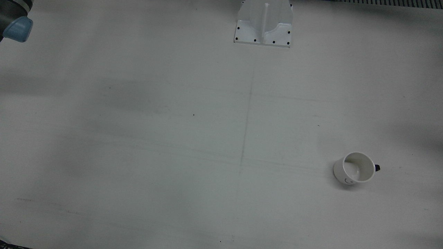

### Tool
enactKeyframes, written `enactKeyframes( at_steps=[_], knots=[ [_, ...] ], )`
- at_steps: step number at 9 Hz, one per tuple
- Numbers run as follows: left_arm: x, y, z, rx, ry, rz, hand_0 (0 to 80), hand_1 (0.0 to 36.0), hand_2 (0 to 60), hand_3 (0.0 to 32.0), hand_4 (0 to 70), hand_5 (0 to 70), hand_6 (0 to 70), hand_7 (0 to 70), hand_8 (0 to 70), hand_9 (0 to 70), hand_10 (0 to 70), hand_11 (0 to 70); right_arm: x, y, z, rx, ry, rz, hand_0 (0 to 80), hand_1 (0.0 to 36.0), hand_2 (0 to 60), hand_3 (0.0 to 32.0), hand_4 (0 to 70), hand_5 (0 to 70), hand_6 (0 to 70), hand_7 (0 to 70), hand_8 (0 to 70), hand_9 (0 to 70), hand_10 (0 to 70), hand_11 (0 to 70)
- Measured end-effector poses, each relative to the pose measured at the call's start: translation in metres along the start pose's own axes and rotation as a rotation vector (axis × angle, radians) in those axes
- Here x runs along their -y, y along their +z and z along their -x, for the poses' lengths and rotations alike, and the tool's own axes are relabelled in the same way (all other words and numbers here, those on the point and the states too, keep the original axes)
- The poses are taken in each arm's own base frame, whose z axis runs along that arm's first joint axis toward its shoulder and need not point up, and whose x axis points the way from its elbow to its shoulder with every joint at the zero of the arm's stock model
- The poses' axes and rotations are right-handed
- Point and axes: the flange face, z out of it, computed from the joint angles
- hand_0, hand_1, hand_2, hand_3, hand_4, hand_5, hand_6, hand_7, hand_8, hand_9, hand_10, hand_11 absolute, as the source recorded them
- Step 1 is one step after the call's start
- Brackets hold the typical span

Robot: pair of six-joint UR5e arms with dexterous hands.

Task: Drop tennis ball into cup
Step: 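Carry the yellow tennis ball in the left hand toward the white mug, then position the left hand with the ball above the white mug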

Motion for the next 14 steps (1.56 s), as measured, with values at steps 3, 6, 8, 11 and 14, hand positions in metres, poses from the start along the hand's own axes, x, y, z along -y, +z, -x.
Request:
enactKeyframes(
  at_steps=[3,6,8,11,14],
  knots=[
    [-0.005,0.003,0.015,0.022,-0.007,0.018,80.0,34.4,27.0,0.0,26.6,27.3,70.0,70.0,42.4,53.5,25.4,40.0,0.0,0.0,0.0,0.0,0.0,0.001,0.0,0.0,0.0,0.0,0.0,0.0,0.0,0.0,0.0,0.0,0.0,0.0],
    [-0.054,0.04,0.119,0.172,-0.061,0.115,80.0,32.2,24.4,0.0,27.7,27.8,70.0,70.0,43.5,55.0,26.4,41.1,0.0,0.0,0.0,0.0,0.0,0.0,0.0,0.0,0.0,0.0,0.0,0.0,0.0,0.0,0.0,0.0,0.0,0.0],
    [-0.083,0.047,0.192,0.257,-0.085,0.152,80.0,31.7,24.4,0.0,26.4,26.3,70.0,70.0,42.9,54.2,26.1,40.7,0.0,0.0,0.0,0.0,0.001,0.0,0.0,0.0,0.0,0.0,0.0,0.0,0.0,0.0,0.0,0.0,0.0,0.0],
    [-0.094,0.036,0.247,0.323,-0.074,0.164,80.0,29.8,24.1,0.0,24.9,26.3,70.0,70.0,42.9,54.4,26.0,40.4,0.0,0.0,0.0,0.0,0.0,0.0,0.0,0.0,0.0,0.0,0.0,0.0,0.0,0.0,0.0,0.0,0.0,0.0],
    [-0.09,0.02,0.273,0.366,-0.061,0.16,59.2,25.5,32.2,0.0,21.3,20.8,69.5,50.2,28.5,29.3,21.3,33.1,0.0,0.0,0.0,0.0,0.001,0.0,0.0,0.0,0.0,0.0,0.0,0.0,0.0,0.0,0.0,0.0,0.0,0.0]
  ],
)
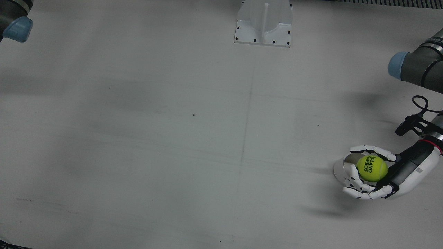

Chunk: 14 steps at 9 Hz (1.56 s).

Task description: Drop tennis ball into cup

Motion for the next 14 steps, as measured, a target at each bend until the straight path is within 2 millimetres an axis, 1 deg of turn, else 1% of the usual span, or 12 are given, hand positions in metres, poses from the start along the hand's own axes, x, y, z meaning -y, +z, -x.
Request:
enactKeyframes(
  at_steps=[1,2,3,4,5,6,8,9,10,11,12,14],
  knots=[
    [0.001,-0.002,0.007,0.011,-0.001,-0.001,56.0,24.2,32.0,0.0,19.7,17.2,53.4,30.7,20.6,19.0,18.9,29.5,0.0,0.0,0.0,0.0,0.0,0.0,0.0,0.0,0.0,0.0,0.0,0.0,0.0,0.0,0.0,0.0,0.0,0.0],
    [0.001,-0.003,0.011,0.016,-0.003,0.003,52.1,22.1,34.9,0.0,18.5,15.2,46.5,21.5,17.1,14.3,17.1,26.7,0.0,0.0,0.0,0.0,0.0,0.0,0.0,0.0,0.0,0.0,0.0,0.0,0.0,0.0,0.0,0.0,0.0,0.0],
    [0.001,-0.002,0.013,0.017,-0.005,0.007,50.2,21.3,35.8,0.0,17.6,12.7,34.7,19.1,13.7,12.5,16.3,25.4,0.0,0.0,0.0,0.0,0.0,0.0,0.0,0.0,0.0,0.0,0.0,0.0,0.0,0.0,0.0,0.0,0.0,0.0],
    [0.001,-0.003,0.013,0.016,-0.005,0.01,48.5,19.4,40.8,0.0,16.3,14.8,48.6,14.0,15.8,10.5,15.8,24.5,0.0,0.0,0.0,0.0,0.0,0.0,0.0,0.0,0.0,0.0,0.0,0.0,0.0,0.0,0.0,0.0,0.0,0.0],
    [0.001,-0.003,0.013,0.014,-0.006,0.017,46.4,19.3,45.8,0.0,12.8,11.6,32.7,12.1,11.7,8.9,15.3,23.6,0.0,0.0,0.0,0.0,0.0,-0.001,0.0,0.0,0.0,0.0,0.0,0.0,0.0,0.0,0.0,0.0,0.0,0.0],
    [0.0,-0.003,0.012,0.012,-0.007,0.022,46.0,19.0,45.5,0.0,11.5,10.7,28.2,12.2,10.6,8.8,15.0,23.1,0.0,0.0,0.0,0.0,0.0,-0.001,0.0,0.0,0.0,0.0,0.0,0.0,0.0,0.0,0.0,0.0,0.0,0.0],
    [0.0,-0.004,0.011,0.009,-0.009,0.028,46.2,18.8,46.3,0.0,10.3,12.0,34.7,11.6,12.2,9.0,15.2,23.6,0.0,0.0,0.0,0.0,0.0,0.0,0.0,0.0,0.0,0.0,0.0,0.0,0.0,0.0,0.0,0.0,0.0,0.0],
    [0.0,-0.004,0.01,0.007,-0.012,0.031,46.3,19.2,45.5,0.0,11.0,11.6,32.8,12.5,11.9,9.3,15.1,23.3,0.0,0.0,0.0,0.0,0.0,0.0,0.0,0.0,0.0,0.0,0.0,0.0,0.0,0.0,0.0,0.0,0.0,0.0],
    [-0.002,-0.004,0.006,0.001,-0.019,0.036,46.8,19.6,46.7,0.0,13.0,12.9,39.5,12.9,13.4,9.6,15.0,23.3,0.0,0.0,0.0,0.0,0.0,0.0,0.0,0.0,0.0,0.0,0.0,0.0,0.0,0.0,0.0,0.0,0.0,0.0],
    [0.0,-0.006,-0.013,-0.027,-0.03,0.032,47.0,20.2,46.0,0.0,14.5,11.8,33.5,15.4,12.3,10.1,15.0,23.3,0.0,0.0,0.0,0.0,0.0,-0.001,0.0,0.0,0.0,0.0,0.0,0.0,0.0,0.0,0.0,0.0,0.0,0.0],
    [0.005,-0.011,-0.055,-0.085,-0.029,0.015,47.9,20.5,46.8,0.0,16.8,13.5,42.3,15.7,14.3,10.5,15.0,23.3,0.0,0.0,0.0,0.0,-0.001,0.0,0.0,0.0,0.0,0.0,0.0,0.0,0.0,0.0,0.0,0.0,0.0,0.0],
    [0.011,-0.028,-0.162,-0.229,0.013,-0.035,49.6,21.9,46.0,0.0,22.4,14.2,45.9,19.9,15.5,11.9,15.6,24.2,0.0,0.0,0.0,-0.001,0.0,-0.001,0.0,0.0,0.0,0.0,0.0,0.0,0.0,0.0,0.0,0.0,0.0,0.0]
  ],
)
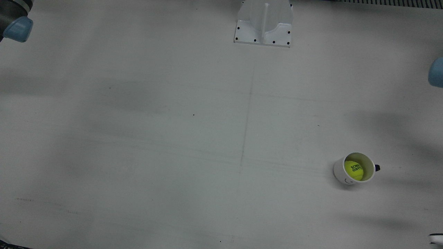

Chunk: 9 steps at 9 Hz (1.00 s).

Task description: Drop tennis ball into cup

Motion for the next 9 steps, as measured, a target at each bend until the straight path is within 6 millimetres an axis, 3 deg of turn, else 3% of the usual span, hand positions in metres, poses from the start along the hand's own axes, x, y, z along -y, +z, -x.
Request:
enactKeyframes(
  at_steps=[1,2,4,5,7,8,9],
  knots=[
    [0.0,0.0,-0.046,-0.056,0.025,-0.022,50.8,23.2,45.1,0.0,22.5,14.3,43.9,21.2,15.4,12.5,15.6,24.4,0.0,0.0,0.0,0.0,0.0,0.0,0.0,0.0,0.0,0.0,0.0,0.0,0.0,0.0,0.0,0.0,0.0,0.0],
    [0.001,-0.004,-0.081,-0.1,0.044,-0.042,50.9,22.9,46.1,0.0,22.4,15.8,52.2,19.4,17.1,12.2,15.6,24.4,0.0,0.0,0.0,0.0,0.0,0.0,0.0,0.0,0.0,0.0,0.0,0.0,0.0,0.0,0.0,0.0,0.0,0.0],
    [0.004,-0.018,-0.129,-0.168,0.071,-0.066,51.0,23.5,44.0,0.0,22.8,14.0,41.9,21.9,15.2,13.0,15.7,24.5,0.0,0.0,0.0,0.0,0.0,0.0,0.0,0.0,0.0,0.0,0.0,0.0,0.0,0.0,0.0,0.0,0.0,0.0],
    [0.005,-0.024,-0.143,-0.189,0.079,-0.071,51.2,24.0,43.1,0.0,22.9,13.0,36.0,23.3,14.1,13.3,16.4,25.6,0.0,0.0,0.0,0.0,0.0,0.0,0.0,0.0,0.0,0.0,0.0,0.0,0.0,0.0,0.0,0.0,0.0,0.0],
    [0.019,-0.037,-0.144,-0.189,0.08,-0.106,50.5,22.8,42.6,0.0,22.3,13.5,39.9,22.4,14.7,13.0,16.4,25.6,0.0,0.0,0.0,0.001,0.0,0.001,0.0,0.0,0.0,0.0,0.0,0.0,0.0,0.0,0.0,0.0,0.0,0.0],
    [0.03,-0.046,-0.138,-0.179,0.079,-0.132,50.6,22.1,43.9,0.0,22.4,15.3,50.4,20.9,16.8,12.7,16.4,25.6,0.0,0.0,0.0,0.001,0.0,0.001,0.0,0.0,0.0,0.0,0.0,0.0,0.0,0.0,0.0,0.0,0.0,0.0],
    [0.04,-0.052,-0.133,-0.171,0.078,-0.152,50.7,22.0,43.7,0.0,22.2,15.8,52.5,20.3,17.3,12.7,16.5,25.6,0.0,0.0,0.0,0.001,0.0,0.001,0.0,0.0,0.0,0.0,0.0,0.0,0.0,0.0,0.0,0.0,0.0,0.0]
  ],
)
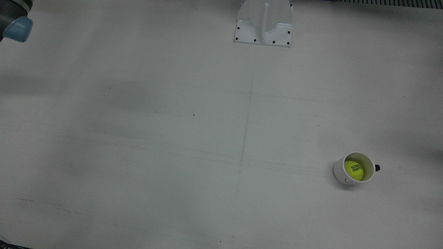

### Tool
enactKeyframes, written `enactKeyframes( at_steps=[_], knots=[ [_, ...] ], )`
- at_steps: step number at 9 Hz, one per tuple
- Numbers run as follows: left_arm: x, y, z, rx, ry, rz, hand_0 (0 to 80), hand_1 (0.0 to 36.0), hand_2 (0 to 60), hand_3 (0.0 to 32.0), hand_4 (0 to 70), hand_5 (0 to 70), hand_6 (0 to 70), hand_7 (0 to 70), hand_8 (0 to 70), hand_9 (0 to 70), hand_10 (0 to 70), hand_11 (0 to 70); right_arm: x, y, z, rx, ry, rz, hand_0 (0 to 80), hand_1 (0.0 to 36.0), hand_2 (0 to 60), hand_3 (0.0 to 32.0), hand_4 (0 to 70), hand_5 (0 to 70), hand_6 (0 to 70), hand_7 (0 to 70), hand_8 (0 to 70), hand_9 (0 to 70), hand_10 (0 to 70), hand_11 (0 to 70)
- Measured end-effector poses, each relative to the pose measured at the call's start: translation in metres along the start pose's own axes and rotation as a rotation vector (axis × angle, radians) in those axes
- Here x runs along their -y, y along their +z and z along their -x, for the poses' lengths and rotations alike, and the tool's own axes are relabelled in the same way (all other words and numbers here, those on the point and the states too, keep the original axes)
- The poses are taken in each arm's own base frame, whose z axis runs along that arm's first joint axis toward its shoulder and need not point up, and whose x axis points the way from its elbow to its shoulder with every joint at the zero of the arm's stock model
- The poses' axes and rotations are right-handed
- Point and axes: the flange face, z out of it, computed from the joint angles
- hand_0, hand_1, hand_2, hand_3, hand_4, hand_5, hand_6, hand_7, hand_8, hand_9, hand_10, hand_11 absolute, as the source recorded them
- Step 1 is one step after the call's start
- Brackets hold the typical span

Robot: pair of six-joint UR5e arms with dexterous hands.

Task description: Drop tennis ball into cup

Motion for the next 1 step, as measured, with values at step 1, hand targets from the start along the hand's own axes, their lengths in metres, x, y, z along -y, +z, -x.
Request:
enactKeyframes(
  at_steps=[1],
  knots=[
    [0.0073,-0.0031,0.002,0.004,0.001,-0.014,50.4,22.4,42.6,0.0,22.2,13.8,42.0,22.1,15.1,12.9,16.6,25.8,-0.0001,0.0001,0.0,0.0,0.0,0.0,0.0,0.0,0.0,0.0,0.0,0.0,0.0,0.0,0.0,0.0,0.0,0.0]
  ],
)
